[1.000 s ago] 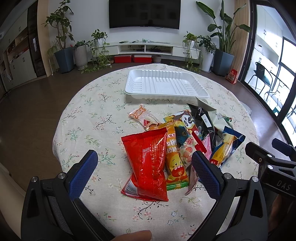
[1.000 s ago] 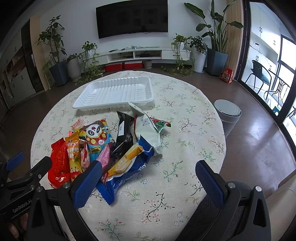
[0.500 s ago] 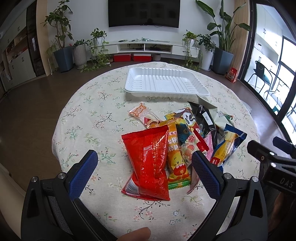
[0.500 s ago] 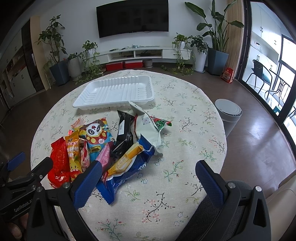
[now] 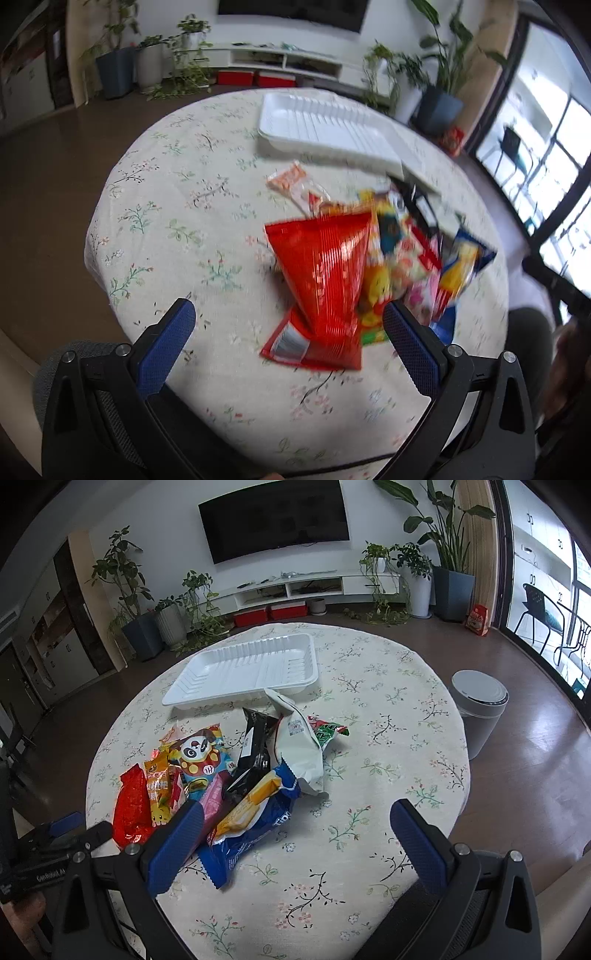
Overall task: Organize snacks
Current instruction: 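Grasp the red chip bag with the left tool while the right tool grasps the white-and-red wrapped snack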
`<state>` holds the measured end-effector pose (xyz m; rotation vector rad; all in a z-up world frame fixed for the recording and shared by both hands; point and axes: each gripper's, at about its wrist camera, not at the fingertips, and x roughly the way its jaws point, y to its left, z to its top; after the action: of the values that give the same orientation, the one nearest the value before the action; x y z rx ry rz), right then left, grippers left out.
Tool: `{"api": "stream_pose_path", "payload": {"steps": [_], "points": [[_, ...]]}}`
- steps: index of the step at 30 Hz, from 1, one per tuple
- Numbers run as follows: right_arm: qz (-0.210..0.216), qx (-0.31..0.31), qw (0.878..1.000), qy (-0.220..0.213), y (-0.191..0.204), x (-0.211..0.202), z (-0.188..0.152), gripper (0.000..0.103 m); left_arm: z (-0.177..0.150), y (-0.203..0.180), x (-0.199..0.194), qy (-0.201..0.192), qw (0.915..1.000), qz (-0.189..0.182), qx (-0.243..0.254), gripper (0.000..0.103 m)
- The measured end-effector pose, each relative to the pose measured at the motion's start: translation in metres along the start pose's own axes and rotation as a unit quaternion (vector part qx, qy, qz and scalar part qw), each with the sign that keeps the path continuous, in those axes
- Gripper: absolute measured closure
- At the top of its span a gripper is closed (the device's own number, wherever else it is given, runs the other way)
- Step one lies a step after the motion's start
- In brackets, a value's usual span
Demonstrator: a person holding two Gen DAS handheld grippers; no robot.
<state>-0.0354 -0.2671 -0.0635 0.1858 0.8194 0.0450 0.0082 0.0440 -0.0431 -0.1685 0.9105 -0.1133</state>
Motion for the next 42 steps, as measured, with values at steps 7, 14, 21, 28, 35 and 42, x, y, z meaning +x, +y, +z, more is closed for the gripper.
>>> {"api": "stream_pose_path", "payload": {"steps": [7, 14, 21, 28, 35, 42], "points": [[0.051, 0.059, 0.996, 0.050, -0.024, 0.021, 0.010, 0.014, 0.011, -0.021, 0.031, 0.039, 0.9990, -0.002, 0.024, 0.005], [0.051, 0.058, 0.994, 0.082, -0.029, 0.034, 0.007, 0.026, 0.014, -0.020, 0.061, 0.079, 0.9966, 0.004, 0.025, 0.042], [0.044, 0.047, 0.995, 0.077, -0.030, 0.034, 0.008, 0.033, 0.009, -0.015, 0.073, 0.090, 0.9953, -0.026, 0.024, 0.065], [0.046, 0.033, 0.996, 0.075, -0.029, 0.033, 0.011, 0.041, 0.009, -0.005, 0.069, 0.092, 0.9939, -0.061, 0.013, 0.069], [0.044, 0.012, 0.997, 0.063, -0.032, 0.031, 0.030, 0.041, 0.009, 0.016, 0.052, 0.077, 0.9923, -0.097, -0.004, 0.069], [0.071, -0.014, 0.994, 0.084, -0.031, 0.053, 0.069, 0.051, 0.021, 0.031, 0.036, 0.045, 0.9907, -0.128, -0.009, 0.069]]}}
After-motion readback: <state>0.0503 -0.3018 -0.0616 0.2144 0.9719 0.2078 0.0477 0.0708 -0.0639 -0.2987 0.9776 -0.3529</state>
